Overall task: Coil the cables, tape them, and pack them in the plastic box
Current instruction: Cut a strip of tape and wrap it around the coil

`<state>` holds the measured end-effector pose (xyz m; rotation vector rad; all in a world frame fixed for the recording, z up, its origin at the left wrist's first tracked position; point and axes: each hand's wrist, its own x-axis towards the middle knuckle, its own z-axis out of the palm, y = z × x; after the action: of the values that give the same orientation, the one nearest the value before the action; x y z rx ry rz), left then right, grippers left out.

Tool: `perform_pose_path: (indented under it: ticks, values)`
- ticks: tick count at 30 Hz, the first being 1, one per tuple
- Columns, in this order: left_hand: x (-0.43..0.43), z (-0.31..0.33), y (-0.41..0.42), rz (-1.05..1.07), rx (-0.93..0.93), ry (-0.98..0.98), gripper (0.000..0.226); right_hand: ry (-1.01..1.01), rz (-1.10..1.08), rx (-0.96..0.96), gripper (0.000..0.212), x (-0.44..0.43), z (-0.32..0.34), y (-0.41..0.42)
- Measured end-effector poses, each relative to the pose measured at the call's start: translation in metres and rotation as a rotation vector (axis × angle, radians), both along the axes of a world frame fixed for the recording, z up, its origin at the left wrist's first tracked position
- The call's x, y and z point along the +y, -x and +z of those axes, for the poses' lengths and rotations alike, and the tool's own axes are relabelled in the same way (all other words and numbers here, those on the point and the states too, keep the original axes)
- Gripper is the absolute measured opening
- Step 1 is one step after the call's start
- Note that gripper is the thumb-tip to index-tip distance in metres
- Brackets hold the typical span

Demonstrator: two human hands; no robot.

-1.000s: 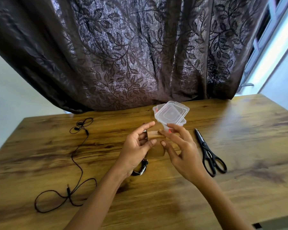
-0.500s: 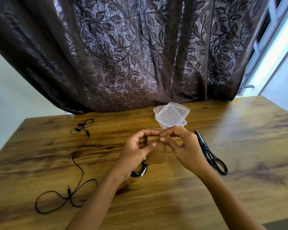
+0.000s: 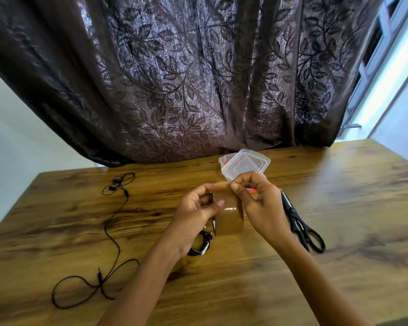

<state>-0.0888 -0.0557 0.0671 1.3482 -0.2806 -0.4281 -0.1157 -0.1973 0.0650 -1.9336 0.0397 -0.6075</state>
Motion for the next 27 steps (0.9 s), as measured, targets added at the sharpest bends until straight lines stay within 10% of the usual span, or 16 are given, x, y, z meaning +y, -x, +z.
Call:
perform_pose_path:
  ticks: [9, 27]
  values:
    - [0.001, 0.004, 0.002, -0.020, -0.041, -0.070, 0.029, 0.151, -0.015, 0.053, 0.006, -0.002, 0.003, -0.003]
    - [-0.004, 0.014, -0.003, 0.218, -0.206, -0.100, 0.010, -0.236, 0.249, 0.069, 0.009, 0.000, 0.020, -0.004]
